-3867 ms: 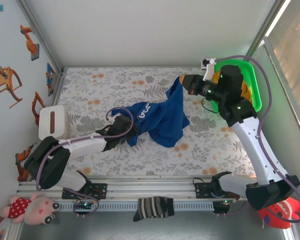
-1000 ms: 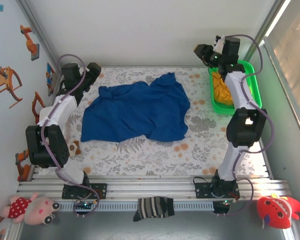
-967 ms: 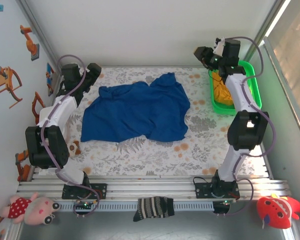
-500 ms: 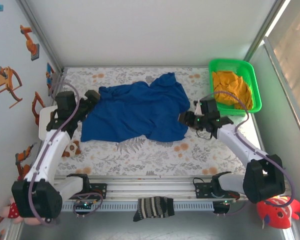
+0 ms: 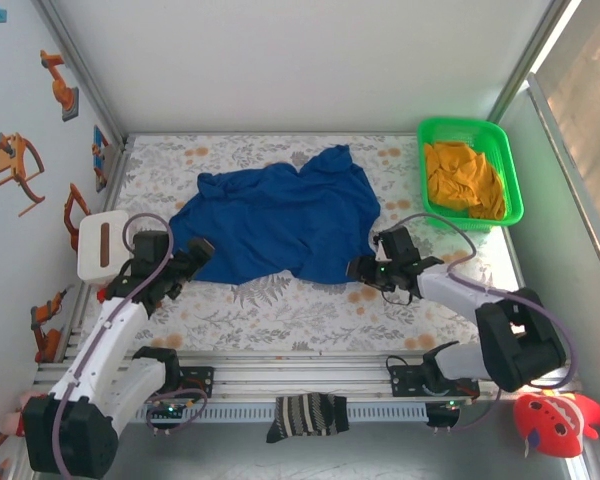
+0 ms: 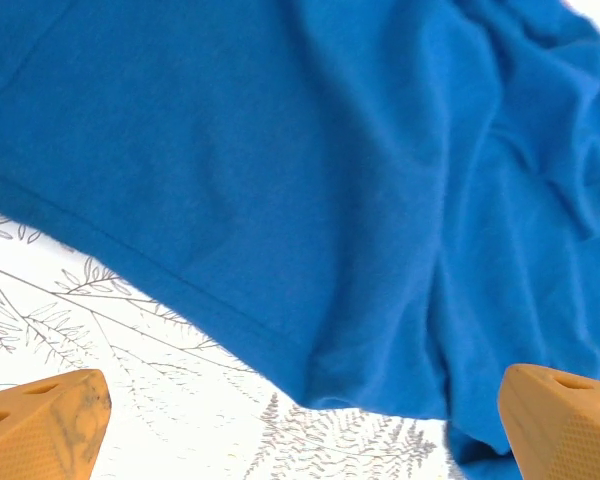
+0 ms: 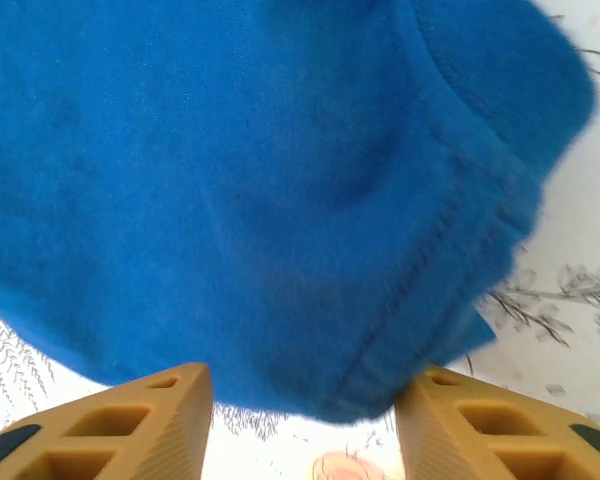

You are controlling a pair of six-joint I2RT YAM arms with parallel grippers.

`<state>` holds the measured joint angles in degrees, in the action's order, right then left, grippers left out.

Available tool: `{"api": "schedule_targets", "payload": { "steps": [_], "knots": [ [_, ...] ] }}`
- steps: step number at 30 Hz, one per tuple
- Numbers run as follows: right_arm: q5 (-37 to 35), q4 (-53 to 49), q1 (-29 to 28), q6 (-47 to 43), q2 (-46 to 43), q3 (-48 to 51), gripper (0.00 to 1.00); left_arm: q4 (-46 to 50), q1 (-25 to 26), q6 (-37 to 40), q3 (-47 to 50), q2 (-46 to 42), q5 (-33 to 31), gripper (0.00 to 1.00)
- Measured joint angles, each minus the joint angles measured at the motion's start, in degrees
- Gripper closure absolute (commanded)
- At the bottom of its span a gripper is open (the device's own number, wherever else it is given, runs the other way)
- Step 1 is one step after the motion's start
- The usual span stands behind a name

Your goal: Fold the inside-out t-shirt

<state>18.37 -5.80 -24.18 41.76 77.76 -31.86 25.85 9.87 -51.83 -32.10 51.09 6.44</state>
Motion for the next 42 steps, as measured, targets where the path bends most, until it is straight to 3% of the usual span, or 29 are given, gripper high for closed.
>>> {"api": "schedule_targets", "payload": {
  "steps": [4, 10, 20, 22, 23, 25, 31, 35, 40, 42],
  "knots": [
    [-0.24, 2.10, -0.07, 0.92, 2.56, -0.68, 1.00, -4.15, 0.28, -0.07, 0.04, 4.98, 0.02, 0.01],
    [-0.04, -1.66, 3.06, -0.61, -1.33, -4.35, 1.00, -9.90, 0.28, 0.00, -0.02, 13.77, -0.98, 0.01],
    [-0.04, -17.66, 18.08, -9.97, -11.13, -19.82, 0.98, -13.00, 0.28, 0.55, -3.06, 22.29, -1.70, 0.01],
    [-0.50, -19.58, 19.80, -10.97, -10.64, -21.68, 0.66, -13.29, 0.28, 0.66, -3.58, 22.88, -1.70, 0.01],
    [-1.22, -20.48, 20.39, -11.63, -10.36, -22.45, 0.59, -13.40, 0.28, 0.79, -3.80, 23.04, -1.70, 0.01],
    [-2.47, -21.90, 21.11, -12.79, -9.79, -23.78, 0.58, -13.27, 0.28, 1.14, -4.33, 23.02, -1.70, 0.01],
    [-1.90, -23.96, 21.33, -13.77, -11.17, -23.34, 0.60, -10.73, 0.35, 2.27, -5.97, 18.29, -2.14, 0.01],
    [0.00, -24.11, 20.02, -13.27, -16.04, -16.31, 0.62, -6.69, 1.81, 2.80, -6.16, 11.19, -3.50, 0.11],
    [-0.33, -24.98, 10.19, -12.28, -19.08, -8.61, 0.62, -1.75, 4.63, 2.34, -3.87, 3.56, -6.60, 0.30],
    [-1.40, -25.07, 5.79, -11.76, -18.97, -7.13, 0.62, -0.50, 5.57, 1.75, -1.81, 2.21, -7.72, 0.31]
  ]
}}
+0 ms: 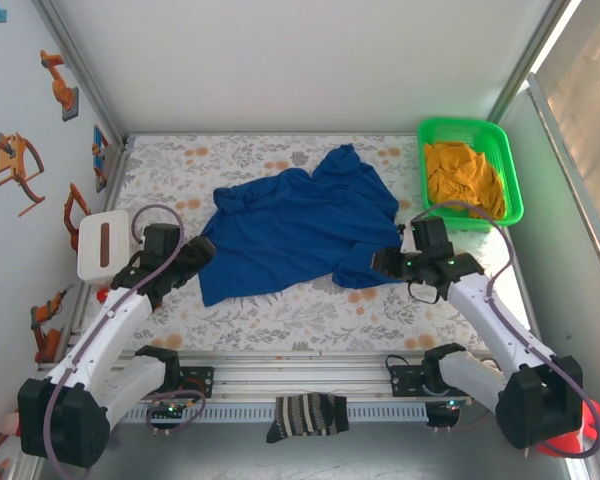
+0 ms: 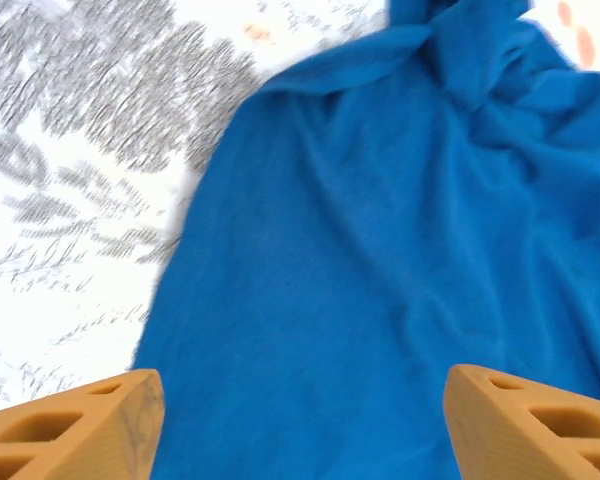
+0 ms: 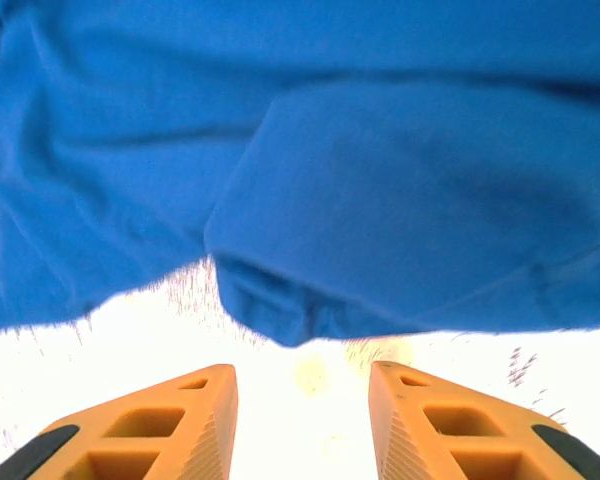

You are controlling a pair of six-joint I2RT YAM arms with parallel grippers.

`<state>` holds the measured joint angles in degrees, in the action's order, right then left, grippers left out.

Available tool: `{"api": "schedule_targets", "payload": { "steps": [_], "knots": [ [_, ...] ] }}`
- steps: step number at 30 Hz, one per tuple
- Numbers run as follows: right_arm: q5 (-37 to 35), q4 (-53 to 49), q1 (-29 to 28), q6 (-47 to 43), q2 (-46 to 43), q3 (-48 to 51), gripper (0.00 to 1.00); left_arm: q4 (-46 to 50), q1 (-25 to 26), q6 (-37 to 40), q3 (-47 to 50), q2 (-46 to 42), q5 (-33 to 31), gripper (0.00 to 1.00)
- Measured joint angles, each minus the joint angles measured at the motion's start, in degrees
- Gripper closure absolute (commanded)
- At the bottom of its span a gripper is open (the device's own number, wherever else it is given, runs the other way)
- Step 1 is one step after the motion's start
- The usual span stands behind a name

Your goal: Fold the inside-out t-shirt

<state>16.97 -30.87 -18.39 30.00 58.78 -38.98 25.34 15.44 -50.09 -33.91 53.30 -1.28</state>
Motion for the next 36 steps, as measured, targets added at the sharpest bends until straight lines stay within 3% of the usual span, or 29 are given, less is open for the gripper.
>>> {"api": "schedule_targets", "payload": {
  "steps": [5, 10, 16, 25, 28, 33, 35, 36],
  "knots": [
    [-3.43, 0.37, -7.39, 1.03, 2.29, 0.83, 0.62, 2.10, 2.29, -2.03, 3.72, 1.75, -1.46, 0.25],
    [-7.72, 0.63, -13.22, 1.31, 6.97, 0.63, 0.62, 2.75, 8.24, -5.70, 5.35, 3.72, -4.98, 0.22],
    [-12.17, 0.63, -17.81, 1.46, 10.69, -1.38, 0.62, 2.10, 10.80, -8.39, 5.99, 7.23, -7.82, 0.28],
    [-15.34, 0.68, -18.29, 2.10, 11.13, -1.81, 0.62, -0.50, 11.56, -9.66, 5.99, 12.41, -9.75, 0.39],
    [-16.57, 0.68, -18.47, 2.14, 11.17, -1.81, 0.62, -1.64, 12.04, -9.97, 6.03, 14.32, -9.92, 0.47],
    [-16.98, 0.96, -18.56, 2.12, 11.17, -1.81, 0.62, -1.49, 12.28, -10.56, 6.25, 15.56, -11.96, 0.88],
    [-16.37, 1.42, -18.62, 2.10, 11.23, -1.84, 0.62, -1.36, 12.28, -10.51, 6.27, 15.82, -12.66, 1.00],
    [-16.00, 1.73, -18.69, 2.08, 11.45, -1.84, 0.62, -1.44, 12.28, -10.38, 6.19, 15.91, -12.81, 1.00]
  ]
}}
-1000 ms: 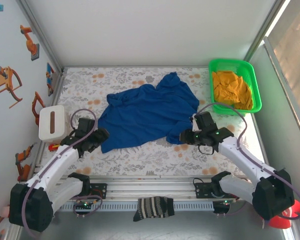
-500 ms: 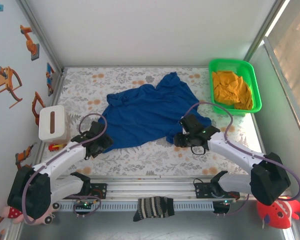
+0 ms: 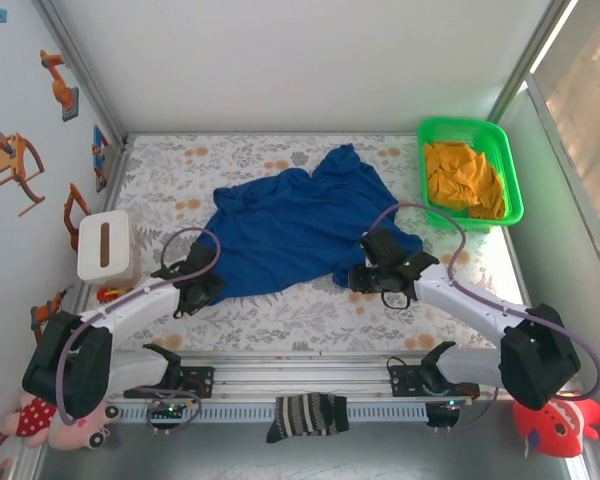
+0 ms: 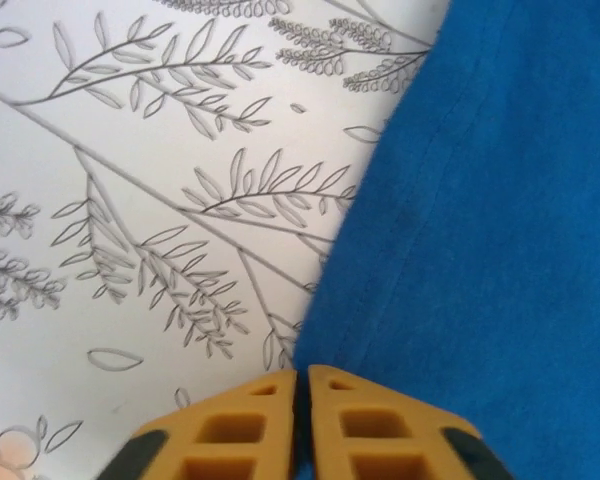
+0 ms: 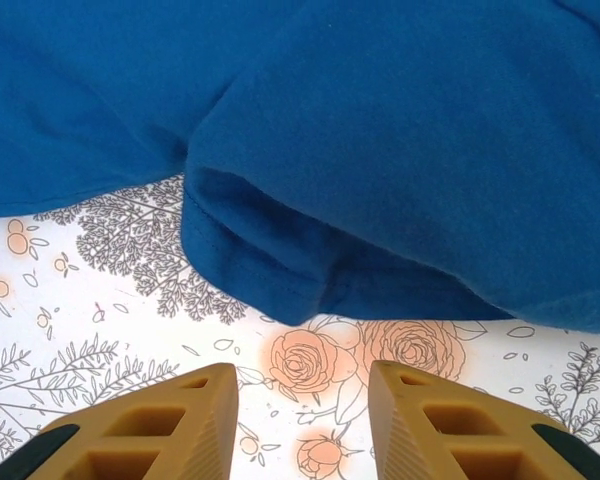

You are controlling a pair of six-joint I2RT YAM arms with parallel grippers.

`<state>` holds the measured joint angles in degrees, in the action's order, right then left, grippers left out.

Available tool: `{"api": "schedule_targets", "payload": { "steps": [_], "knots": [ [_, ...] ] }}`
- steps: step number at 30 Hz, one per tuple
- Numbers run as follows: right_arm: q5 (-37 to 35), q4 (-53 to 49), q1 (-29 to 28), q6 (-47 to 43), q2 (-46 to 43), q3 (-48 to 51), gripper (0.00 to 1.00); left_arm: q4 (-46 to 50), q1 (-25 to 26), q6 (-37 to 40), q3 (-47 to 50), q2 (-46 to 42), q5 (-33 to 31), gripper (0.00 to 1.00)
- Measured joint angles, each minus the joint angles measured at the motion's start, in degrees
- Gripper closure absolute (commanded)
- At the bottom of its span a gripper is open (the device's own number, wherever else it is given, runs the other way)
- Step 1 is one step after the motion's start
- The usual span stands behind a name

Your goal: Fold the inside-out t-shirt

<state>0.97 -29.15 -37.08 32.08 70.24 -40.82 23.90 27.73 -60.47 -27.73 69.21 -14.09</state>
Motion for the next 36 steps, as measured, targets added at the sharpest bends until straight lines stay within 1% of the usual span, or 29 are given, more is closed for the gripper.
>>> {"api": "schedule_targets", "payload": {
  "steps": [5, 11, 15, 17, 18, 20, 21, 23, 25, 28, 32, 36],
  "knots": [
    [1.11, 1.25, -1.27, -0.24, 3.43, -0.20, 0.60, 0.07, 0.11, 0.37, -0.81, -0.90, 0.07, 1.00],
    [0.20, 2.25, -1.66, -0.50, 7.76, -1.07, 0.57, 2.05, -0.02, 1.44, -3.02, -7.58, -1.20, 1.00],
    [-1.01, 4.20, -1.68, -0.63, 10.88, -1.57, 0.58, 2.97, -0.42, 1.60, -3.23, -10.56, -1.44, 1.00],
    [-1.11, 5.09, -1.70, -0.66, 12.83, -1.57, 0.64, 3.41, -0.81, 1.66, -3.23, -10.97, -1.49, 1.00],
    [-1.16, 5.55, -1.70, -0.63, 13.88, -1.55, 0.73, 3.61, -1.01, 1.73, -3.23, -11.04, -1.46, 1.00],
    [-1.55, 6.36, -1.70, -0.90, 15.56, -1.55, 0.96, 3.93, -1.57, 2.01, -3.23, -11.06, -1.36, 1.00],
    [-1.90, 6.58, -1.75, -0.98, 16.09, -1.55, 1.00, 4.04, -2.08, 2.27, -3.23, -11.08, -1.27, 1.00],
    [-2.64, 6.36, -1.73, -1.03, 15.89, -1.55, 1.00, 4.09, -3.65, 2.97, -3.26, -11.28, -1.01, 1.00],
    [-3.54, 5.16, -1.53, -1.73, 13.53, -1.57, 1.00, 4.26, -6.34, 4.17, -3.34, -11.85, -0.35, 1.00],
    [-4.04, 0.94, 0.44, -3.21, 5.77, -2.95, 1.00, 5.22, -10.71, 6.60, -4.85, -12.76, 0.92, 1.00],
    [-4.61, -6.05, 6.64, -6.19, -5.81, -11.47, 1.00, 6.75, -14.88, 10.23, -9.88, -13.18, 2.32, 1.00],
    [-4.74, -10.56, 13.62, -9.20, -13.05, -21.24, 1.00, 7.56, -18.18, 13.53, -14.91, -13.75, 3.85, 1.00]
  ]
}}
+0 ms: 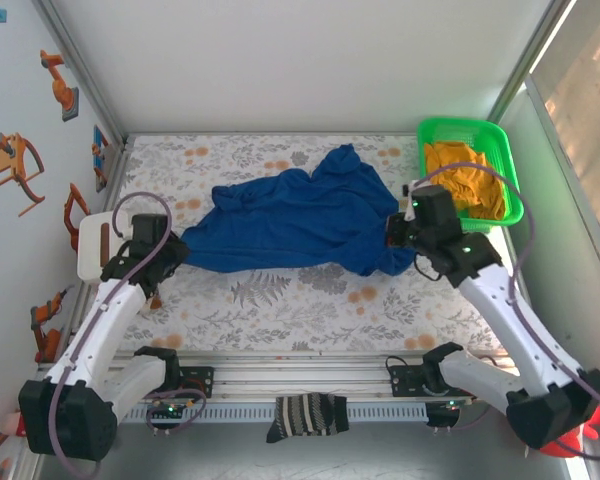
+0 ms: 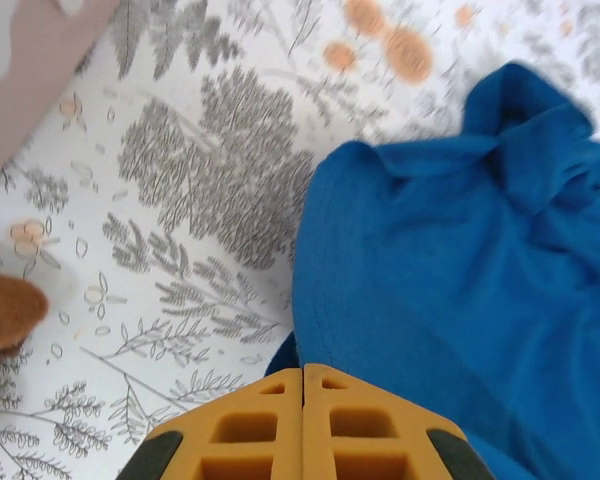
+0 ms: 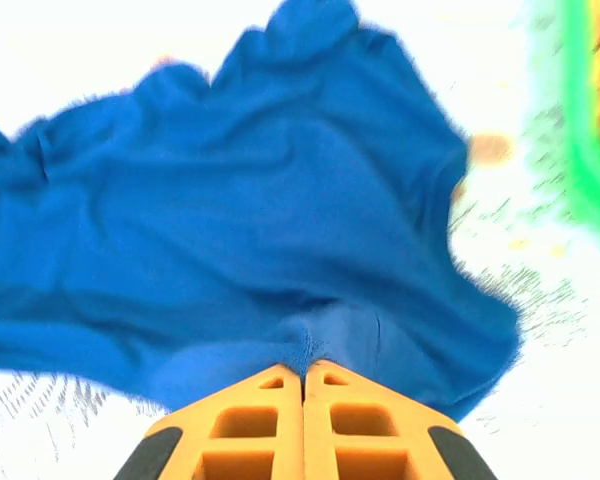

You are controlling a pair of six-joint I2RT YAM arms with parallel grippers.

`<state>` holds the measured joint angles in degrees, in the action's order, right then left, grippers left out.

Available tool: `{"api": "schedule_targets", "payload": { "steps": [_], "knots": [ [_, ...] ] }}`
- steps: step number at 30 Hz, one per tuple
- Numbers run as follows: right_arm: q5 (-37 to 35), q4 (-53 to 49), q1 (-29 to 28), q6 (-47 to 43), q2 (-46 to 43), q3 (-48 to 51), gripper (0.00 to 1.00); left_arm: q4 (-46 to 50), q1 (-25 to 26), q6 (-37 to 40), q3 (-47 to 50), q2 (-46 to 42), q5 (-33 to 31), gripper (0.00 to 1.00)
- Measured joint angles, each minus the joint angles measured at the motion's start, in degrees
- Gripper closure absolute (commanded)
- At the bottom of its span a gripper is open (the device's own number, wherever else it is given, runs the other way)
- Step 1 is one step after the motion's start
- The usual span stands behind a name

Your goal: Fold the inside-out t-shirt

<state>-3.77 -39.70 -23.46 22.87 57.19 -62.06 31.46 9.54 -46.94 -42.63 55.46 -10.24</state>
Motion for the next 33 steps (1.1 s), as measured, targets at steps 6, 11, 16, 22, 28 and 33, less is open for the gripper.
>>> {"api": "schedule_targets", "payload": {
  "steps": [6, 11, 16, 22, 28, 33],
  "knots": [
    [-0.24, -5.53, 3.52, -2.80, -2.12, -4.07, 1.00, 1.57, -3.61, 2.99, -4.74, -0.09, 2.08, 1.00],
    [-1.11, -9.03, 4.61, -3.28, -2.89, -4.04, 1.00, 3.39, -6.54, 4.50, -7.65, -1.70, 3.93, 1.00],
    [-1.70, -10.23, 5.20, -3.41, -4.59, -4.28, 1.00, 3.63, -7.67, 5.29, -8.81, -3.54, 5.29, 1.00],
    [-1.01, -10.45, 5.75, -3.41, -4.48, -5.92, 1.00, 3.67, -7.72, 5.55, -8.81, -3.43, 7.28, 1.00],
    [3.30, -10.21, 9.18, -3.65, 1.73, -22.12, 1.00, 3.06, -7.93, 5.49, -15.04, -0.57, 9.03, 1.00],
    [7.82, -8.26, 13.66, -3.58, 13.44, -45.35, 1.00, 1.77, -8.98, 5.46, -38.25, 10.54, 11.26, 1.00]
  ]
}}
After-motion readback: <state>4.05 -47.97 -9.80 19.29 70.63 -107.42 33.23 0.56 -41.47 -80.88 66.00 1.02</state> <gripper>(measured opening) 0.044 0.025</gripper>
